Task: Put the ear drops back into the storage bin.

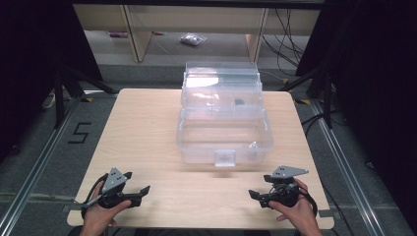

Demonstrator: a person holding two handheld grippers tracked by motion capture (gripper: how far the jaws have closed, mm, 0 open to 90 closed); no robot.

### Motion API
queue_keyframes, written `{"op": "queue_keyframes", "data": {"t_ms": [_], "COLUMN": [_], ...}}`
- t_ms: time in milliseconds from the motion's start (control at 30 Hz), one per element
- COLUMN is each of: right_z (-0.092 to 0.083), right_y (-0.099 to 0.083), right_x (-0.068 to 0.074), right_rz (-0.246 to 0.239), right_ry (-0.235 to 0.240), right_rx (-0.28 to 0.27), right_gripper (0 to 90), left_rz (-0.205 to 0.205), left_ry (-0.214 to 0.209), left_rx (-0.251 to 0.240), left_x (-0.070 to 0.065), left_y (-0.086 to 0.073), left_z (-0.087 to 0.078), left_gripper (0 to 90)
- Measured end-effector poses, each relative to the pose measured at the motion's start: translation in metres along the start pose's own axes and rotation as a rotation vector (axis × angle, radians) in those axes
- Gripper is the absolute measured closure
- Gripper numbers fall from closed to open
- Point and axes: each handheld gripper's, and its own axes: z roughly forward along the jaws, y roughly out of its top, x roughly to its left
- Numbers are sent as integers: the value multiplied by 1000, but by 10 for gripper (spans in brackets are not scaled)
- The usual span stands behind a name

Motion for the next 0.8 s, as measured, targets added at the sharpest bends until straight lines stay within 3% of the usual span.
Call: {"op": "queue_keyframes", "data": {"t_ms": [200,367,400,533,600,700,800], "right_z": [3,2,1,3,1,-1,-1], "right_y": [-10,-14,-15,-20,-20,-22,-22], "right_x": [-1,1,-1,3,2,4,2], "right_rz": [-16,0,-17,16,-3,20,8], "right_ry": [9,5,0,4,0,-2,-5], "right_rx": [20,25,28,29,45,51,49], "right_gripper": [161,161,160,161,161,160,161], "left_rz": [1,0,1,3,2,4,6], "left_ry": [-2,-2,-2,-2,-2,-3,-3], "left_rx": [-1,-3,-2,-3,-2,-1,1], "left_x": [0,0,0,-1,-1,-1,-1], "left_y": [0,0,0,0,0,0,0], "left_z": [0,0,0,0,0,0,0], "left_gripper": [172,172,171,172,171,171,171]}}
